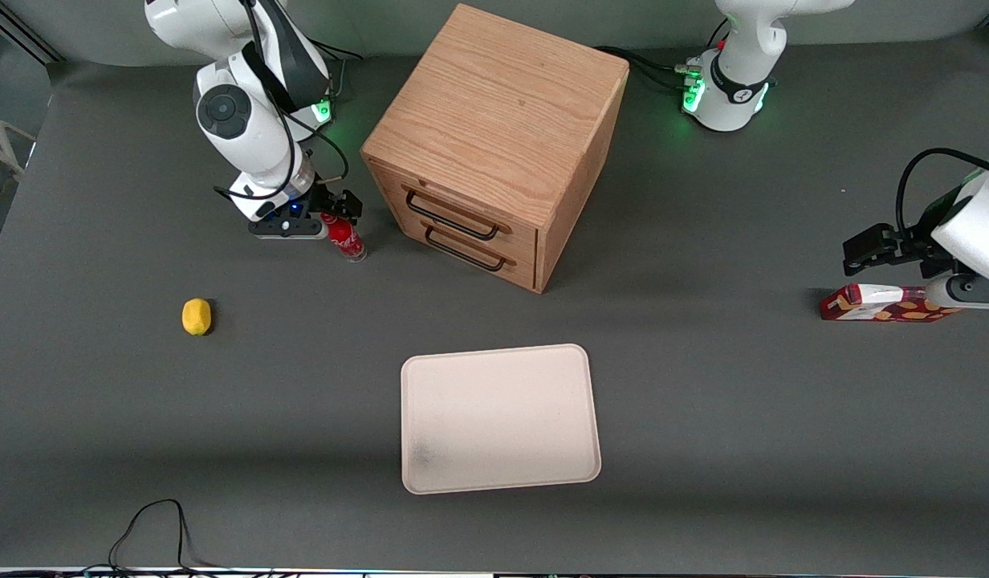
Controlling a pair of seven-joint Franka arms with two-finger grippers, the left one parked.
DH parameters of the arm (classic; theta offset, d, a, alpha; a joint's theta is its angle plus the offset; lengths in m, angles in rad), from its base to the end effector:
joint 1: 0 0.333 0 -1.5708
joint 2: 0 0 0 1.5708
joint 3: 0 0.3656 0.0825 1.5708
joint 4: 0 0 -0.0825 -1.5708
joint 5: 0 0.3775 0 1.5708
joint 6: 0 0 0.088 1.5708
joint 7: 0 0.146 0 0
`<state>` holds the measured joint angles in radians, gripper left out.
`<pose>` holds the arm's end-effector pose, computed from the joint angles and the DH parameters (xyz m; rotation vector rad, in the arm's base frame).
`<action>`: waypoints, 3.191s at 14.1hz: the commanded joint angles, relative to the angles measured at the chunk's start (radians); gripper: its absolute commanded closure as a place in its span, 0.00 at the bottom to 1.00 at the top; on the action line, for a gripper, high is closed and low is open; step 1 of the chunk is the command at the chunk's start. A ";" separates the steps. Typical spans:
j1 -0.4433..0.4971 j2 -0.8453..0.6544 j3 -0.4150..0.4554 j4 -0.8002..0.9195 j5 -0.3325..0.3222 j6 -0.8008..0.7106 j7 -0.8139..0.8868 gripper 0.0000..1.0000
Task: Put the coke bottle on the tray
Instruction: 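Move the open right gripper over the red Coca-Cola bottle, then lower the right gripper around the bottle and close on it, then lift the bottle and carry it toward the cream tray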
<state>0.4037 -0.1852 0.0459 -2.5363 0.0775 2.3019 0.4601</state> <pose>0.3775 0.1863 0.3504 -3.1168 0.1008 0.1017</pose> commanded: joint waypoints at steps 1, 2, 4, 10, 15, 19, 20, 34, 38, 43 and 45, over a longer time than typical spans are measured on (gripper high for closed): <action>0.020 -0.059 -0.014 -0.062 0.011 0.042 0.005 0.01; 0.020 -0.063 -0.014 -0.077 0.011 0.053 0.000 0.01; 0.020 -0.072 -0.014 -0.088 0.010 0.057 -0.024 0.06; 0.020 -0.073 -0.014 -0.088 0.010 0.059 -0.028 0.96; 0.018 -0.074 -0.014 -0.075 0.007 0.050 -0.021 1.00; 0.012 -0.115 -0.046 0.063 0.008 -0.118 -0.012 1.00; 0.012 -0.117 -0.073 0.136 0.010 -0.196 -0.011 1.00; -0.013 0.266 -0.172 1.106 0.013 -0.890 -0.011 1.00; -0.014 0.474 -0.164 1.327 0.019 -0.894 0.093 1.00; -0.016 0.859 -0.143 1.703 0.054 -0.860 0.209 1.00; -0.017 0.950 -0.127 1.751 0.054 -0.723 0.230 1.00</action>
<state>0.3976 0.6047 -0.0983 -0.9770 0.1165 1.5293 0.6425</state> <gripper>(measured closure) 0.687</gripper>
